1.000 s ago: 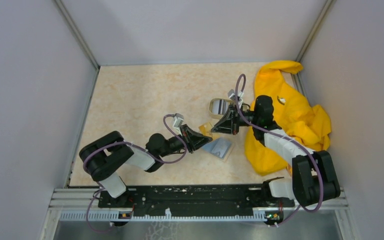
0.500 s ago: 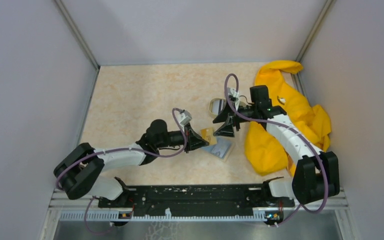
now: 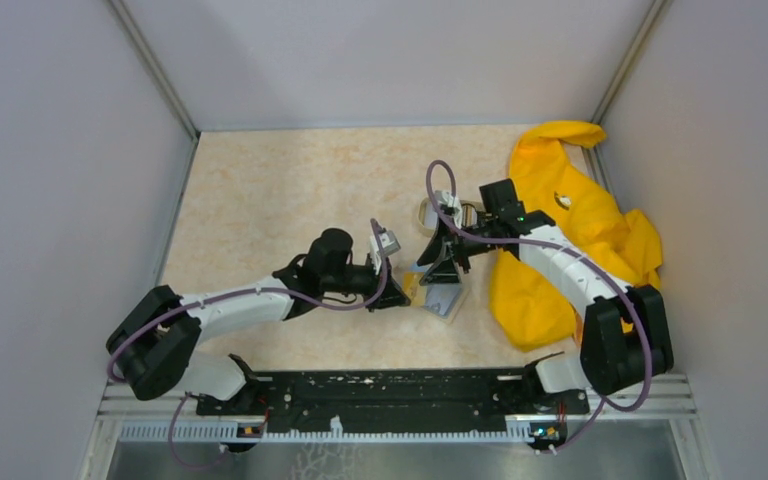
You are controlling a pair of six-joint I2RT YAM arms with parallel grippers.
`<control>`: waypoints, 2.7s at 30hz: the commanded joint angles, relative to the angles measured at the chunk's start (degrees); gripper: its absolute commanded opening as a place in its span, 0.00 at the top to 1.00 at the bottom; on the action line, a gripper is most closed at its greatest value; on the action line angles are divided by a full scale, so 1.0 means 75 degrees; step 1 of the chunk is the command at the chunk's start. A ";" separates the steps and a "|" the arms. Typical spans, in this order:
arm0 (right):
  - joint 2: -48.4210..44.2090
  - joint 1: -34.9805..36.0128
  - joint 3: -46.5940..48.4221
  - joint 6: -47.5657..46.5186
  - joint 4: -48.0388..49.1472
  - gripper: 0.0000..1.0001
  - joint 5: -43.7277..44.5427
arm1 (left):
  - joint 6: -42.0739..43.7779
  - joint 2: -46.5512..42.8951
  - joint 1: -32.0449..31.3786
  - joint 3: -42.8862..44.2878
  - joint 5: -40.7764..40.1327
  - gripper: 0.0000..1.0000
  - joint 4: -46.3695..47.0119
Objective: Put the credit cards into the card holder
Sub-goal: Move the card holder to the center of the board.
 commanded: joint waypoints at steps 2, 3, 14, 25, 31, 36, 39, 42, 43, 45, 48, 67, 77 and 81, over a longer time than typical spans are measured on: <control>0.0329 0.0348 0.0276 -0.0463 -0.0248 0.44 0.0261 | 0.0342 -0.0163 0.0026 0.0312 0.0247 1.00 -0.0368; 0.0353 0.0384 0.0286 -0.0482 -0.0265 0.45 0.0301 | 0.0355 -0.0199 0.0026 0.0309 0.0240 1.00 -0.0390; 0.0398 0.0470 0.0590 -0.0997 -0.0855 0.99 0.0117 | 0.0493 -0.0338 0.0037 0.0338 0.0008 1.00 -0.0590; 0.0276 0.0086 0.1219 -0.0357 -0.1020 1.00 0.1427 | 0.0030 -0.1353 0.0326 -0.1254 -0.3422 0.14 0.0161; 0.0157 -0.0436 0.1034 0.0297 -0.0442 1.00 0.1645 | -0.0131 -0.0632 0.0322 -0.1410 -0.4964 0.07 0.0519; 0.0176 -0.0661 0.0987 0.0537 -0.0268 1.00 0.1735 | -0.0620 0.0603 0.0207 -0.0358 -0.5219 0.08 0.0193; 0.0168 -0.0805 0.0969 0.0618 -0.0218 1.00 0.1690 | -0.0717 0.1297 0.0095 0.0295 -0.5586 0.11 -0.0019; 0.0135 -0.0877 0.0969 0.0645 -0.0180 1.00 0.1680 | -0.0784 0.1899 0.0032 0.0756 -0.5422 0.14 -0.0066; 0.0130 -0.0891 0.0964 0.0660 -0.0177 1.00 0.1676 | -0.0791 0.2040 0.0008 0.0883 -0.5380 0.17 -0.0070; 0.0141 -0.0902 0.0958 0.0667 -0.0176 1.00 0.1679 | -0.0828 0.2296 -0.0009 0.1119 -0.5382 0.28 -0.0140; 0.0154 -0.0894 0.0964 0.0666 -0.0178 1.00 0.1682 | -0.0918 0.2532 -0.0009 0.1381 -0.5551 0.49 -0.0414; 0.0760 -0.0898 0.0994 0.0700 -0.0376 1.00 0.1567 | -0.5814 -0.0811 -0.0999 -0.2194 -0.7936 1.00 0.0053; 0.1344 -0.0879 0.1052 0.0599 -0.0616 1.00 0.1665 | -0.5877 -0.0911 -0.1318 -0.2308 -0.8528 1.00 -0.0248; 0.1529 -0.0749 0.1099 0.0482 -0.0739 1.00 0.1865 | -0.5484 -0.1056 -0.1321 -0.2187 -0.8845 1.00 -0.0565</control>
